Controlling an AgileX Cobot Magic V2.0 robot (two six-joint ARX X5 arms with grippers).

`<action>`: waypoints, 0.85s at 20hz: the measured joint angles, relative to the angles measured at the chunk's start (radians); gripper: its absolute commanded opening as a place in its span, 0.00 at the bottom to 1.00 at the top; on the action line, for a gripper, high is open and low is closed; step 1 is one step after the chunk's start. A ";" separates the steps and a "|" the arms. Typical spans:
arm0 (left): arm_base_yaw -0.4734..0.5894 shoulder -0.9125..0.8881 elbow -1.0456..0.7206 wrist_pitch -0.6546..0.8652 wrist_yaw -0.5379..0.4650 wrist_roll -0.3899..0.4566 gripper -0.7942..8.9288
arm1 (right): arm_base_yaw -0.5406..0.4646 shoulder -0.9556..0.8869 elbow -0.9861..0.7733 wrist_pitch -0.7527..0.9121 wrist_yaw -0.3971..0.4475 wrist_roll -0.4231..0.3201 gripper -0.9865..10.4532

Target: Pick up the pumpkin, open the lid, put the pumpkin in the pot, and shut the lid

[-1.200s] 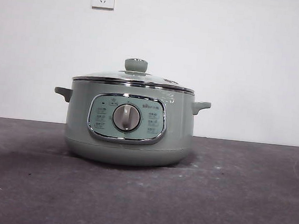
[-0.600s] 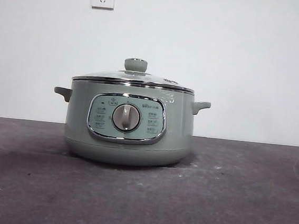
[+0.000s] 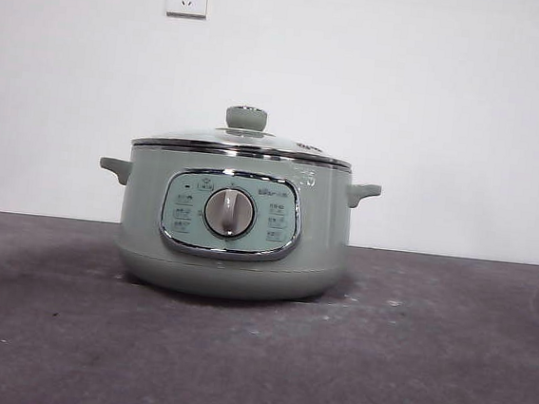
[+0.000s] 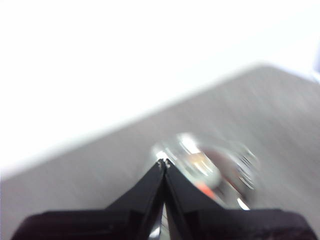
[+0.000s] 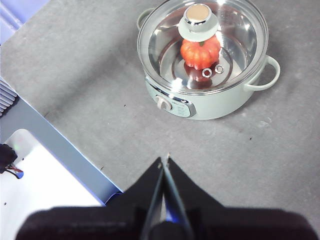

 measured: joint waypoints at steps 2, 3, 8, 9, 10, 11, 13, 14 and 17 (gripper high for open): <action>0.065 -0.105 -0.170 0.188 -0.001 0.000 0.08 | 0.000 0.000 0.000 0.000 0.000 0.000 0.09; 0.094 -0.158 -0.270 0.278 -0.007 0.000 0.08 | 0.000 -0.001 0.000 0.000 0.000 0.000 0.09; 0.164 -0.442 -0.755 0.546 -0.120 0.000 0.08 | 0.000 -0.005 0.000 0.000 0.000 0.000 0.09; 0.170 -0.502 -0.844 0.565 -0.154 0.000 0.08 | 0.000 -0.005 0.000 0.000 0.000 0.000 0.09; 0.172 -0.551 -0.912 0.570 -0.188 0.000 0.08 | 0.000 -0.005 0.000 0.000 0.000 0.000 0.09; 0.172 -0.607 -0.990 0.582 -0.229 0.000 0.08 | 0.000 -0.006 0.000 0.000 0.000 0.000 0.09; 0.176 -0.700 -1.116 0.595 -0.284 -0.003 0.08 | 0.000 -0.010 0.000 0.000 0.000 0.000 0.09; 0.177 -0.745 -1.174 0.595 -0.298 -0.008 0.08 | 0.000 -0.011 0.000 0.000 0.000 0.000 0.09; 0.177 -0.869 -1.323 0.595 -0.316 -0.015 0.08 | 0.000 -0.011 0.000 0.000 0.000 0.000 0.09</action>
